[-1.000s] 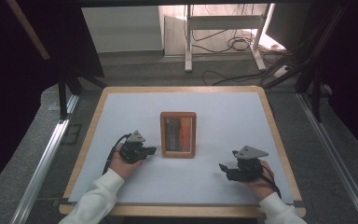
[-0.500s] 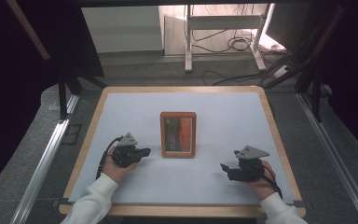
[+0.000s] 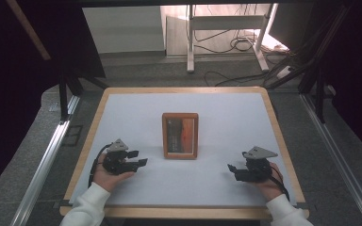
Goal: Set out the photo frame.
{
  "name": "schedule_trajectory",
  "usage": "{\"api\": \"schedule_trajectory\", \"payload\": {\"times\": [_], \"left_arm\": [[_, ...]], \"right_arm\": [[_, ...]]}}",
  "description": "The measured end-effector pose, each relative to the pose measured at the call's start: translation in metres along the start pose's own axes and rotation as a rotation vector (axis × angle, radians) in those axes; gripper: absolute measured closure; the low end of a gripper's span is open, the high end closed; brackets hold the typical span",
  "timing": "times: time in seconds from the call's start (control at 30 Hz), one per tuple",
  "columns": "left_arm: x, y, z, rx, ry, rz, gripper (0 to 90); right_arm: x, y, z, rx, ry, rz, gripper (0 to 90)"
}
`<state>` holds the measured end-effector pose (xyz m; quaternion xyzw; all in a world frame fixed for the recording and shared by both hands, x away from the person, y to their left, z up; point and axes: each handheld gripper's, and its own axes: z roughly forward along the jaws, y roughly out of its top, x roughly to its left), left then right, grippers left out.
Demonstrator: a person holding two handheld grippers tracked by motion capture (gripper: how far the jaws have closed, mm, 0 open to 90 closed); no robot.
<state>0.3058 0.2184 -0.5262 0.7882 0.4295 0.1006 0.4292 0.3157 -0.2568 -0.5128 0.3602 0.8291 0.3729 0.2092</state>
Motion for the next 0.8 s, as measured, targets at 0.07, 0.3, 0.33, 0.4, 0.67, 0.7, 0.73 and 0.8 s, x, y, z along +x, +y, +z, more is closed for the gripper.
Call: {"api": "schedule_trajectory", "payload": {"times": [0.07,0.3,0.33,0.4,0.67,0.7,0.73,0.8], "left_arm": [[0.004,-0.003,-0.002,-0.006,0.010,-0.021,41.4],[0.005,-0.004,-0.003,-0.008,0.011,-0.015,40.6],[0.004,-0.004,-0.003,-0.008,0.010,-0.011,40.6],[0.004,-0.004,-0.003,-0.008,0.010,-0.007,40.4],[0.003,-0.003,0.000,-0.010,0.017,0.016,39.4],[0.003,-0.003,0.000,-0.008,0.019,0.019,39.2],[0.003,-0.003,0.001,-0.006,0.023,0.019,39.0],[0.003,-0.003,0.002,-0.007,0.026,0.027,38.7]], "right_arm": [[-0.002,-0.001,0.000,0.002,-0.004,0.005,23.0],[-0.006,-0.002,0.000,0.000,-0.005,0.029,22.8],[-0.006,-0.002,0.000,-0.001,-0.005,0.031,22.8],[-0.007,-0.003,0.000,0.000,-0.005,0.033,22.8],[-0.009,-0.004,-0.001,-0.014,0.006,0.053,22.5],[-0.010,-0.003,-0.001,-0.020,0.007,0.056,22.5],[-0.010,-0.003,-0.001,-0.027,0.010,0.060,22.5],[-0.011,-0.002,-0.001,-0.038,0.017,0.066,22.5]]}}
